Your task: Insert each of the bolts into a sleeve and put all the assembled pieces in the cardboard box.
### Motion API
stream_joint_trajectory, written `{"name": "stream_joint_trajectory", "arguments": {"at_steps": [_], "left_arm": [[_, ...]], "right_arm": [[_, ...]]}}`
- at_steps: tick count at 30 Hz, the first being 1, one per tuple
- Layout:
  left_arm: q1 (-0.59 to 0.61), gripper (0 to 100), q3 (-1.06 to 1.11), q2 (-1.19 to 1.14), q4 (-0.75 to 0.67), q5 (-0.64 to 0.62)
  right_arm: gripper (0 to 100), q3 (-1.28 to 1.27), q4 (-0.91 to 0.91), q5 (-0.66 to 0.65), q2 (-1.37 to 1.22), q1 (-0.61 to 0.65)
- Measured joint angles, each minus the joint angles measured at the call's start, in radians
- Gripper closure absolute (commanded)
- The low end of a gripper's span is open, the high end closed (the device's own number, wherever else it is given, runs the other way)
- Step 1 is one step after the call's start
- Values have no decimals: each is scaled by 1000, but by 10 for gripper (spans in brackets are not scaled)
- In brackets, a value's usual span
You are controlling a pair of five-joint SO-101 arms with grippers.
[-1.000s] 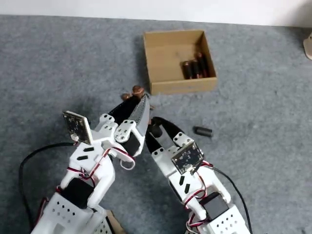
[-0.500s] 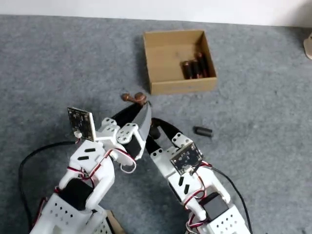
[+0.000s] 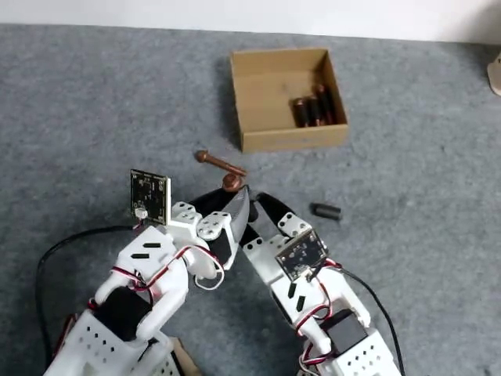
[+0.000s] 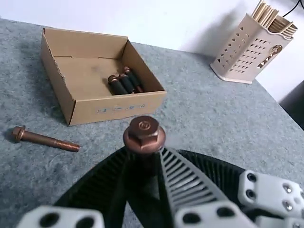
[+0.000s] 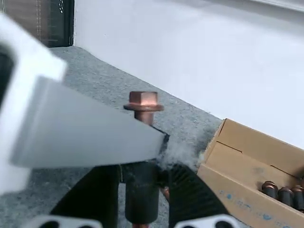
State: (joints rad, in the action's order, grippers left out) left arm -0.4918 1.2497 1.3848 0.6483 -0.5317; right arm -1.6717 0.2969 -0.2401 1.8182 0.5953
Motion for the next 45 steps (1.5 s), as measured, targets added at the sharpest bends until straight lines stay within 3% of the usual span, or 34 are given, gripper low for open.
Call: {"name": "stream_joint_trajectory", "arguments": {"at_steps": [4, 11, 14, 28, 35, 41, 45], "left_arm": [[0, 867, 0, 0, 0, 20], [11, 393, 6, -8, 20, 15], [11, 284, 35, -14, 21, -11], [17, 374, 35, -15, 23, -83], [138, 504, 35, -15, 18, -83], [178, 659, 115, -15, -86, -83], [178, 710, 190, -15, -172, -83]], "right_arm": [[993, 0, 0, 0, 0, 0], [993, 0, -2, 0, 2, -35], [993, 0, -2, 2, 2, -40], [993, 0, 71, 0, 3, -40], [993, 0, 126, 0, 3, -140], [993, 0, 126, 0, 3, -169], [993, 0, 126, 0, 3, -170]]}}
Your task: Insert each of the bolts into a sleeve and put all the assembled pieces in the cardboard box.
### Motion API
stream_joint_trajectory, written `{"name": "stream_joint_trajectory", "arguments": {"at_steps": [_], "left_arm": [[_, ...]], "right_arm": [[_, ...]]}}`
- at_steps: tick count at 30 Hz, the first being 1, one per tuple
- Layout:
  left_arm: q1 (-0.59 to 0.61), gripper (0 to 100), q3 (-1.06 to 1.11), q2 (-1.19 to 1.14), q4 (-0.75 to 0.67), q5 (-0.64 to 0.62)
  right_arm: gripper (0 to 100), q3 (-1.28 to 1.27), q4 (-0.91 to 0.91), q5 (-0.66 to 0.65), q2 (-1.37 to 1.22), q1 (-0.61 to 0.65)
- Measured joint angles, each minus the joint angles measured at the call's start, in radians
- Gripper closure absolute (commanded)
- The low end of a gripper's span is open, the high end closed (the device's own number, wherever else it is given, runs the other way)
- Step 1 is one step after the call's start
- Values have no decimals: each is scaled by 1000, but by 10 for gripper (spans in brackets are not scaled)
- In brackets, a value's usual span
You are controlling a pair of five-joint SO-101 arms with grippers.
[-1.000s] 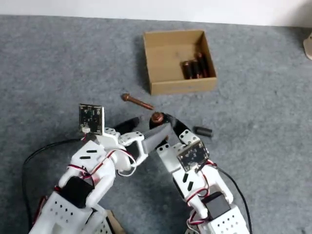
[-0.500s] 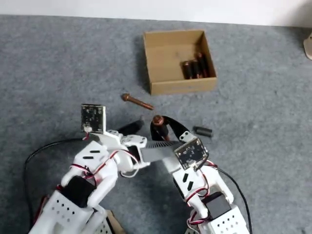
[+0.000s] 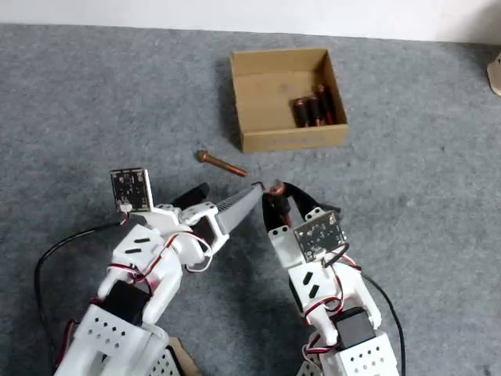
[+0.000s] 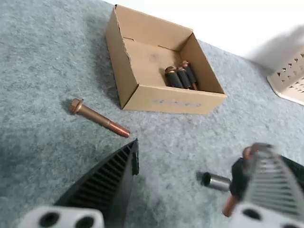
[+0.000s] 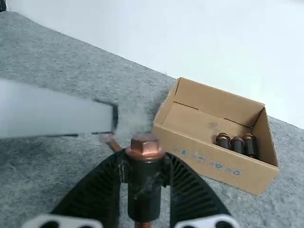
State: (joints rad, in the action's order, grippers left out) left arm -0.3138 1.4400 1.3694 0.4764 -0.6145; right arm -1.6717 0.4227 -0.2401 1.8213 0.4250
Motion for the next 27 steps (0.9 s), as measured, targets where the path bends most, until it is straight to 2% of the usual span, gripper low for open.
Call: {"name": "stream_joint_trajectory", "arguments": {"at_steps": [6, 11, 17, 21, 27], "left_arm": [[2, 715, 77, 0, -135, 0], [5, 713, 80, 0, -152, 0], [61, 713, 80, 0, -152, 0], [69, 713, 81, 0, -152, 0], [75, 712, 110, 0, -155, 0]], "right_arm": [[993, 0, 12, 3, 0, -2], [994, 2, 117, 69, 0, -44], [994, 9, 198, 78, -17, -66], [994, 86, 203, 78, -163, -80], [994, 377, 203, 84, -578, -157]]}}
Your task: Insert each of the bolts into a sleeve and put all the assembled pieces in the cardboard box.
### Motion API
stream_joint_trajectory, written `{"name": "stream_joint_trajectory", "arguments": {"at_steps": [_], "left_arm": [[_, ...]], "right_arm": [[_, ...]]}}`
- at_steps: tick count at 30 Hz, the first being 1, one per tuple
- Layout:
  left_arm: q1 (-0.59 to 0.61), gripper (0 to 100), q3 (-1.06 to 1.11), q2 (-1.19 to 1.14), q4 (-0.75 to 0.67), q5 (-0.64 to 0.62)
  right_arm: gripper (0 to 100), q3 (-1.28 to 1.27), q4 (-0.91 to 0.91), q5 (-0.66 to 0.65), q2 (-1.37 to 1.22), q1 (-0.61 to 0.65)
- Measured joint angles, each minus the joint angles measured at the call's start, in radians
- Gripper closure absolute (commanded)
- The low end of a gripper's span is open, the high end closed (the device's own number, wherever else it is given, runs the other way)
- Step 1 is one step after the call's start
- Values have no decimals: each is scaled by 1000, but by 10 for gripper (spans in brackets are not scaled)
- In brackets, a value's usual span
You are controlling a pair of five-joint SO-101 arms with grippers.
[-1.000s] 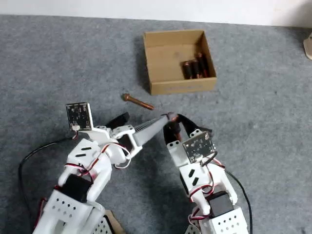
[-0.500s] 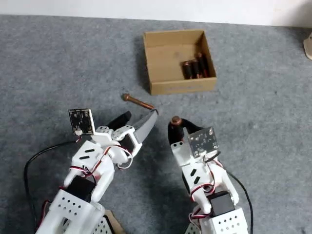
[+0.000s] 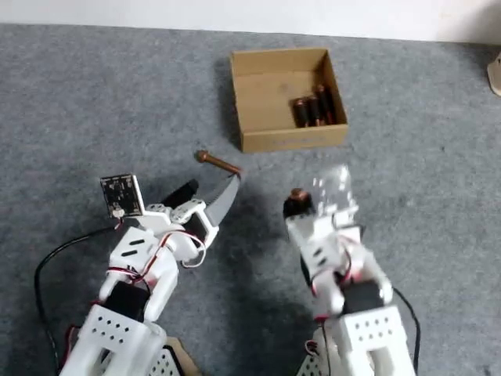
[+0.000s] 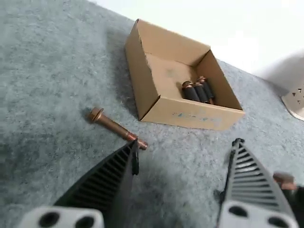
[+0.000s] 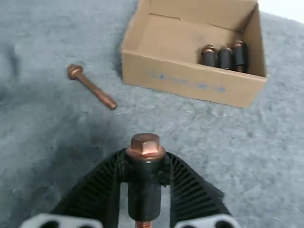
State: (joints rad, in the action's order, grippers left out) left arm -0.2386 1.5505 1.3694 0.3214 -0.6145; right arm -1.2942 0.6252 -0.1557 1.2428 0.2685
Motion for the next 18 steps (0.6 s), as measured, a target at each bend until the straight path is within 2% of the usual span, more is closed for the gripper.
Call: {"name": "stream_joint_trajectory", "arguments": {"at_steps": [10, 18], "left_arm": [[2, 712, 0, 0, 0, 0], [0, 712, 0, 0, 0, 0]], "right_arm": [[994, 451, 0, 0, -465, -25], [994, 675, 0, 0, -735, -23]]}}
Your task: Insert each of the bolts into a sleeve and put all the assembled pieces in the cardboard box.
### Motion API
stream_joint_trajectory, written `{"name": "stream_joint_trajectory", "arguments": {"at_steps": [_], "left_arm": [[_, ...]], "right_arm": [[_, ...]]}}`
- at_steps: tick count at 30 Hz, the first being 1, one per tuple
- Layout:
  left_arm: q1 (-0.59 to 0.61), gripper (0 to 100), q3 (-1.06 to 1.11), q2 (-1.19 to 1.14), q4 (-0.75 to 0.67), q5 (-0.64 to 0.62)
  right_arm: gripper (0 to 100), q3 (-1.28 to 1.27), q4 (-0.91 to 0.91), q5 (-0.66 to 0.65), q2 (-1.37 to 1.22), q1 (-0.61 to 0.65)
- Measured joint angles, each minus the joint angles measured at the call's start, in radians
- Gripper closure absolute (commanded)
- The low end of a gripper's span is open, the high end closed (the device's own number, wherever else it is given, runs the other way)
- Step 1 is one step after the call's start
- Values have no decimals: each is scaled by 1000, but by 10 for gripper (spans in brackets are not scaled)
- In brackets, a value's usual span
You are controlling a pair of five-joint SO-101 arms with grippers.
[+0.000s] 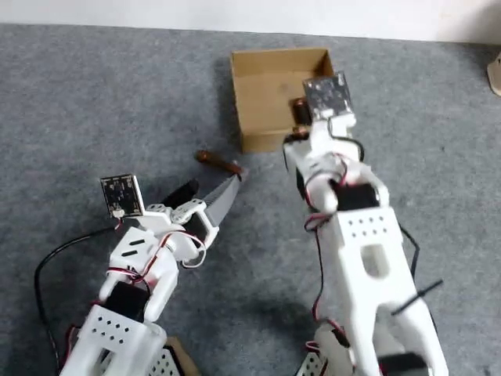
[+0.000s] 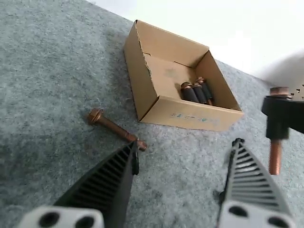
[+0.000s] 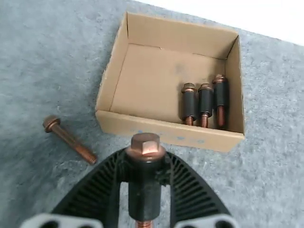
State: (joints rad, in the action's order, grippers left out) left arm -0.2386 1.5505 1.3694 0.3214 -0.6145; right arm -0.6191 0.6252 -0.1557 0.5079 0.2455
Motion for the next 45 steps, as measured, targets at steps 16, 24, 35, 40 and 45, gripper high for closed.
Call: {"name": "stream_joint_trajectory", "arguments": {"at_steps": [16, 24, 35, 40, 45], "left_arm": [[0, 712, 0, 0, 0, 0], [0, 712, 0, 0, 0, 0], [0, 712, 0, 0, 0, 0], [0, 712, 0, 0, 0, 0], [0, 712, 0, 0, 0, 0]], "right_arm": [[994, 339, -2, 0, -384, 0], [994, 516, -2, 0, -559, -2], [994, 773, -2, -37, -822, -2], [994, 901, -2, -43, -930, -2], [994, 1043, -2, -46, -1039, -5]]}}
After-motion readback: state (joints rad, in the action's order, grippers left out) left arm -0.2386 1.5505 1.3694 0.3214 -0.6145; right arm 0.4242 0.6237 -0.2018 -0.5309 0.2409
